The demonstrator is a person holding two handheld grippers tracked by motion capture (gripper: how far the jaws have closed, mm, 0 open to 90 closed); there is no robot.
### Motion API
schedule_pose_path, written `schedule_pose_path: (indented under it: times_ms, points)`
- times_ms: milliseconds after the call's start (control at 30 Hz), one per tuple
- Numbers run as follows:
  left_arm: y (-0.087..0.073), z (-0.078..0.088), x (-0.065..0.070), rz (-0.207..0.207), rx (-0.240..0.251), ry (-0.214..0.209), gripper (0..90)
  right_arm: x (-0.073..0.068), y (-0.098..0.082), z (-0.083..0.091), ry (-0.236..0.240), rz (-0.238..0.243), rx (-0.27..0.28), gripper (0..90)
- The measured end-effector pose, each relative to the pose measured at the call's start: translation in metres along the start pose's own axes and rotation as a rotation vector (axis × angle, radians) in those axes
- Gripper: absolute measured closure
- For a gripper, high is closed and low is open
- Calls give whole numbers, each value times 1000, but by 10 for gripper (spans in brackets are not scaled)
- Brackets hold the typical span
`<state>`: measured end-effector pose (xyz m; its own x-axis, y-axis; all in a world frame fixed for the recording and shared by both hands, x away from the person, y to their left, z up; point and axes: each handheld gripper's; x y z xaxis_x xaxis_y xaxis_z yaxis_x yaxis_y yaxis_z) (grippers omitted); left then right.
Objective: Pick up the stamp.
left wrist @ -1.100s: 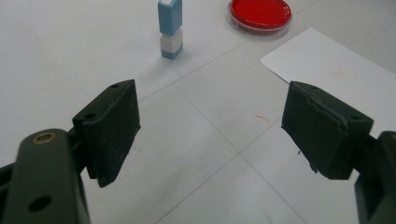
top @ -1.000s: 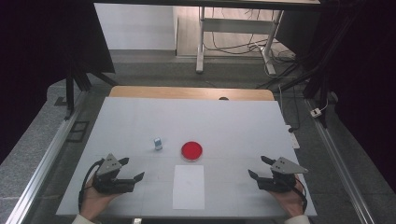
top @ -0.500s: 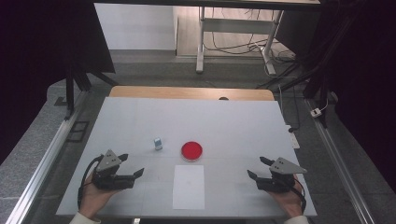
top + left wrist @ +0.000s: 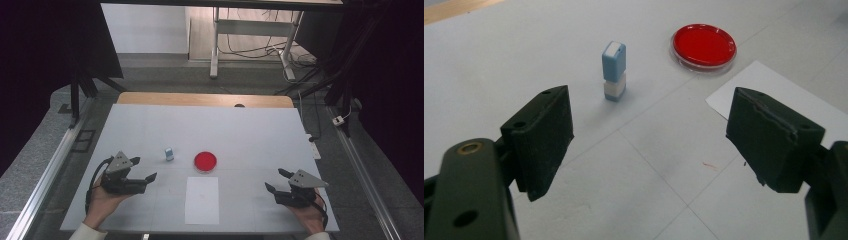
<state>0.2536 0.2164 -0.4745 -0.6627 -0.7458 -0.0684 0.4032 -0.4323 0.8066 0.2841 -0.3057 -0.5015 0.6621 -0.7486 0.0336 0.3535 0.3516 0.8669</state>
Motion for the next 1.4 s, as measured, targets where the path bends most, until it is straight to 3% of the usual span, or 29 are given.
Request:
schedule_pose_path:
  times_ms: [233,467,1133,1400]
  points:
    - [9,-5,-6,4,-1,-20,193,1,0,2,-8,-7,7,287]
    - [24,-11,-8,-28,-6,-44,201,0,0,2,-7,-5,1,287]
    - [48,-24,-24,-67,-16,-62,215,0,-1,1,-8,-8,-5,287]
    - [54,-37,-30,-83,-33,-90,235,-1,-1,0,-7,-5,-7,287]
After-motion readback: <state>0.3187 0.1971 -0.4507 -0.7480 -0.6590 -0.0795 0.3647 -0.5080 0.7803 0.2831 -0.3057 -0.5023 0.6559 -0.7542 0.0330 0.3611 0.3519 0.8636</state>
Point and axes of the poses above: each handheld gripper's, and its own axes: z roughly backward along the jaws, y roughly out of its top, x roughly to its right, and after that the axes turned 8 degrees about -z, right-handed
